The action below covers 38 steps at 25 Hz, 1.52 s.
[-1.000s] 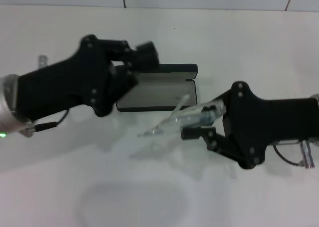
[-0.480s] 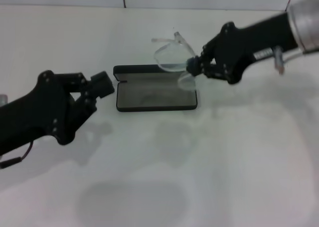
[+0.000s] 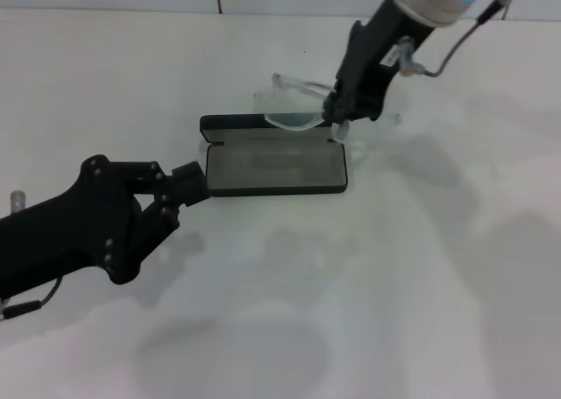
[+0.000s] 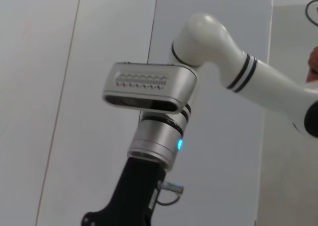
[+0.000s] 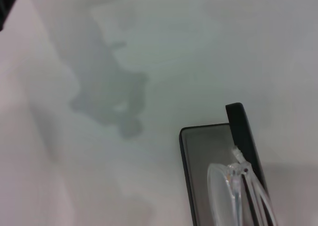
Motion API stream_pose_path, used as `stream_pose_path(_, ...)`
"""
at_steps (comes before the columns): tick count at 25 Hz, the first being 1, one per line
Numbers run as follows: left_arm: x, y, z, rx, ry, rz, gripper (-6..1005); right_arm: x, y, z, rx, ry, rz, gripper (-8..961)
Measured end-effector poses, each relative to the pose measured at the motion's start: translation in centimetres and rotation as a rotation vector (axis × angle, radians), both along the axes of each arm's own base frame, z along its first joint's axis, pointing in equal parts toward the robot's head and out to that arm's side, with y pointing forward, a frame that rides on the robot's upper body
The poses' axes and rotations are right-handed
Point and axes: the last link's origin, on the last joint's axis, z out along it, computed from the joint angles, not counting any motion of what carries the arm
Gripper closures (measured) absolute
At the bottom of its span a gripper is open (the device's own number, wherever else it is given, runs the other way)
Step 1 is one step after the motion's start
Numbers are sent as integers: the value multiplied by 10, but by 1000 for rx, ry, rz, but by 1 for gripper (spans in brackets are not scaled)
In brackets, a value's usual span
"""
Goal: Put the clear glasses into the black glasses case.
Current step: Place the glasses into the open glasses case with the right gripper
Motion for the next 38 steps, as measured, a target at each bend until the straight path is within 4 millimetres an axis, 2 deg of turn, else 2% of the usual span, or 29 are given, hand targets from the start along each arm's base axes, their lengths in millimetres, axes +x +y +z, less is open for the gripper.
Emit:
stream_pose_path(6, 0, 0, -1, -7, 11, -1, 940, -4, -1, -28, 41, -96, -14, 899)
stream_pose_path(10, 1, 2, -1, -6, 14, -5, 940, -6, -1, -40, 88, -76, -49, 899)
stream_pose_path(15, 3, 5, -2, -8, 16, -15, 940, -5, -2, -45, 92, -43, -83, 900)
stream_pose_path(25, 5, 7, -4, -11, 15, -15, 941, 7, -5, -66, 103, -88, -13, 899)
stream_pose_path(38, 5, 9, -5, -10, 14, -10, 941, 13, -5, -70, 102, -80, -30, 899)
